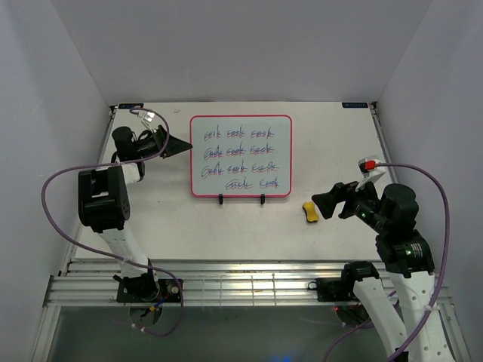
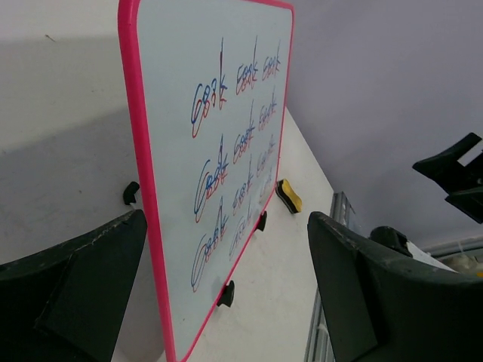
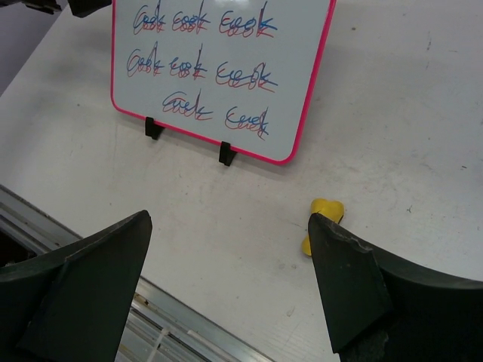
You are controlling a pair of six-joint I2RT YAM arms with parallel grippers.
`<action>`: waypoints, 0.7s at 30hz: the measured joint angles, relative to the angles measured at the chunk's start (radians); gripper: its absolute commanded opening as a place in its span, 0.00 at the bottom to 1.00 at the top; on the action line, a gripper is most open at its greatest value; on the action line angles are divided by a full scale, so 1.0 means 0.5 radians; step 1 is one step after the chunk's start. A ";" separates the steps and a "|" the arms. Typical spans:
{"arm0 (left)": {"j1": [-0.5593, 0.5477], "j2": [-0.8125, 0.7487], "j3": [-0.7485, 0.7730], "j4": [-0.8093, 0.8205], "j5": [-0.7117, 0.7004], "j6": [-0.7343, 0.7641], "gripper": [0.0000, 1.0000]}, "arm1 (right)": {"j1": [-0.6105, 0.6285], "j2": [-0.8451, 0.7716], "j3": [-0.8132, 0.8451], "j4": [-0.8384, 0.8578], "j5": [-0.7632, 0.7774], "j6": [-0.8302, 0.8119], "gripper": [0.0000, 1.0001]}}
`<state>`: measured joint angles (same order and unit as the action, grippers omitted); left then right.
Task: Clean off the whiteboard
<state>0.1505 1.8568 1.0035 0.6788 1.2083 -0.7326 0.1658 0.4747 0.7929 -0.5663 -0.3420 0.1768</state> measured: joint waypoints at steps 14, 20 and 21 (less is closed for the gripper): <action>-0.107 0.661 0.237 1.162 0.286 -0.933 0.89 | 0.000 0.042 0.102 -0.082 -0.079 -0.108 0.90; -0.150 0.678 0.361 1.248 0.312 -0.957 0.74 | 0.000 0.046 0.103 -0.101 -0.090 -0.112 0.90; -0.154 0.693 0.391 1.264 0.315 -0.962 0.72 | 0.000 0.046 0.103 -0.106 -0.095 -0.114 0.90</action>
<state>0.0734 2.2032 1.1992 1.3109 1.3659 -1.2137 0.1658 0.4976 0.8444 -0.6193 -0.3893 0.1200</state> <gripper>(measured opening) 0.761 0.900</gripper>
